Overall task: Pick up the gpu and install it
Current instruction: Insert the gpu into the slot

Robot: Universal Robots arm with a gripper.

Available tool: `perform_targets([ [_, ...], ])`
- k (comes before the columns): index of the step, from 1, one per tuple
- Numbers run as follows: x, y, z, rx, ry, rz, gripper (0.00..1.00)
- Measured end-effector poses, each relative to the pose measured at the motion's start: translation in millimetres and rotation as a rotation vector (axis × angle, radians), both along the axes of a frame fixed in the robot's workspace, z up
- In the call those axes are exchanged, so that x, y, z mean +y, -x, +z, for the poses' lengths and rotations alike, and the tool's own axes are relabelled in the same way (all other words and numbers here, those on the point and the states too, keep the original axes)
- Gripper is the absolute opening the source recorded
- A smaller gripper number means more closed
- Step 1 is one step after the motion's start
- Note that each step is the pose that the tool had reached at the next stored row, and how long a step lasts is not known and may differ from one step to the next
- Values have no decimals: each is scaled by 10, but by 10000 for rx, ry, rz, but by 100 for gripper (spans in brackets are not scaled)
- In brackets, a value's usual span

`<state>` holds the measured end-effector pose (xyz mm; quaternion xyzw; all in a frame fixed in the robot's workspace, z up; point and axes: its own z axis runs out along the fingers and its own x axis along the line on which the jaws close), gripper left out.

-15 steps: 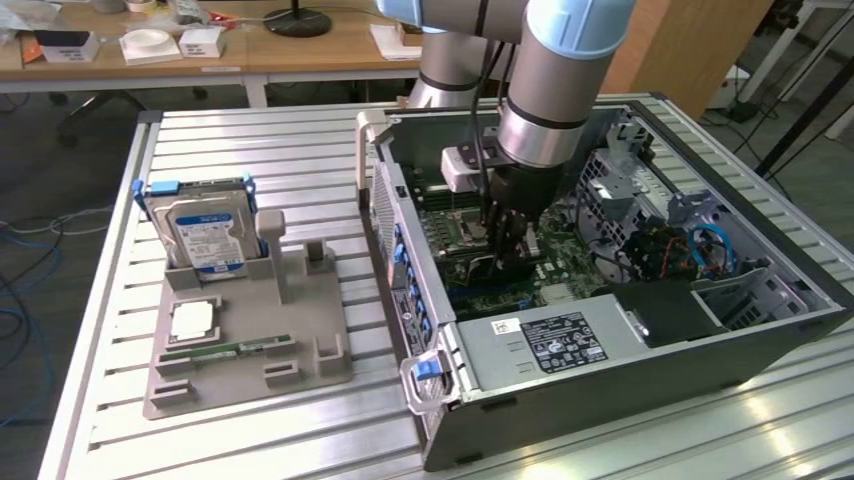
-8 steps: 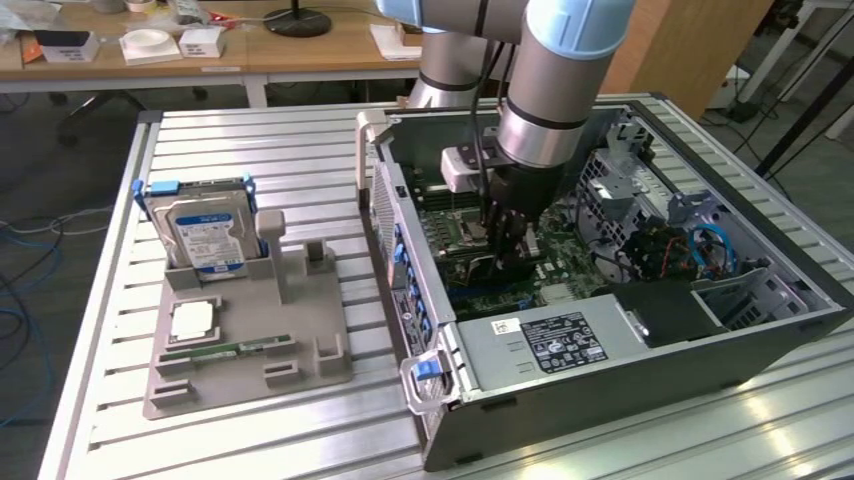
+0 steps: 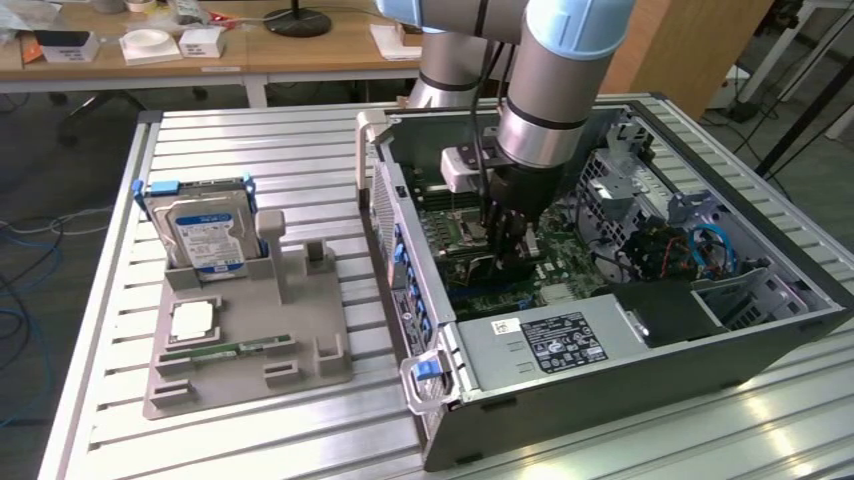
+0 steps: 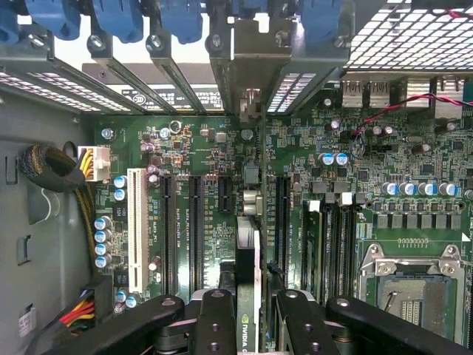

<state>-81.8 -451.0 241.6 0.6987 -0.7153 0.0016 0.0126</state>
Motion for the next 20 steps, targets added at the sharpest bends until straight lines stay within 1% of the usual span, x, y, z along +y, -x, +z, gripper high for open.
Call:
perform_targets([
  [1, 0, 0, 0, 0, 0, 0, 26],
  [2, 2, 1, -8, -5, -23, -5, 26],
  [3, 2, 1, -6, -5, -13, -5, 27],
  [4, 2, 1, -4, -3, -8, -4, 33],
  [5, 1, 1, -1, -1, -3, -2, 33],
  [7, 0, 0, -1, 0, -1, 0, 45],
  [8, 0, 0, -1, 0, -1, 1, 45],
  [9, 0, 0, 0, 1, 0, 0, 51],
  [12, 0, 0, 24, 1, 1, 0, 51],
  [20, 1, 0, 136, 0, -1, 0, 51],
])
